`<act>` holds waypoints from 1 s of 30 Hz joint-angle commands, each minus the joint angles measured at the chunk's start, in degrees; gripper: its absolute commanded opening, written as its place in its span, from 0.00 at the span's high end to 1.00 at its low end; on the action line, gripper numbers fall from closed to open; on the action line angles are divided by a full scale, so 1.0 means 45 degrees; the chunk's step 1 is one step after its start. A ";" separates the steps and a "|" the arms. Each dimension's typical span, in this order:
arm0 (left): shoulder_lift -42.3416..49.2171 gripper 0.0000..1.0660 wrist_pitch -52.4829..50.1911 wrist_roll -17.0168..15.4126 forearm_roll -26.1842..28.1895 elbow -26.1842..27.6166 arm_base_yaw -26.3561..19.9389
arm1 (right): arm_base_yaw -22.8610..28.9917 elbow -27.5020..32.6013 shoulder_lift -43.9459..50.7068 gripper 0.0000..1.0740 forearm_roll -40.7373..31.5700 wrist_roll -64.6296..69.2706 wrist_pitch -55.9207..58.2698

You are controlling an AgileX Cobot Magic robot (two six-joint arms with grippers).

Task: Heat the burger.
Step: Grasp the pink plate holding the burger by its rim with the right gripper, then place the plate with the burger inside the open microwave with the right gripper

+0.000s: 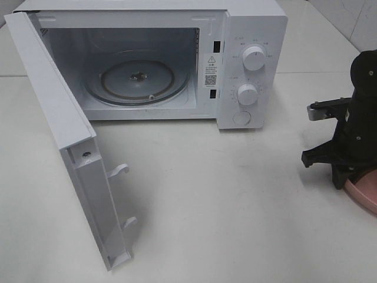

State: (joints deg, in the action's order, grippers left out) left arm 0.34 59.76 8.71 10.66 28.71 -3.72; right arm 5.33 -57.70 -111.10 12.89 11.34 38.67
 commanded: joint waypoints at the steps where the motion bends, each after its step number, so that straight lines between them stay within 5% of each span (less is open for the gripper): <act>1: 0.0242 0.10 -0.0051 0.0000 0.0025 -0.0038 0.0064 | 0.0267 0.0089 -0.0064 1.00 0.0395 0.0649 0.0624; 30: 0.0242 0.10 -0.0051 0.0000 0.0025 -0.0038 0.0064 | 0.2546 0.0089 0.0968 1.00 0.4316 0.3680 0.2890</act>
State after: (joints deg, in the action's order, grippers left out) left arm 0.34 59.76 8.71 10.66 28.71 -3.72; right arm 16.62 -57.47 -107.37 29.11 27.27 49.22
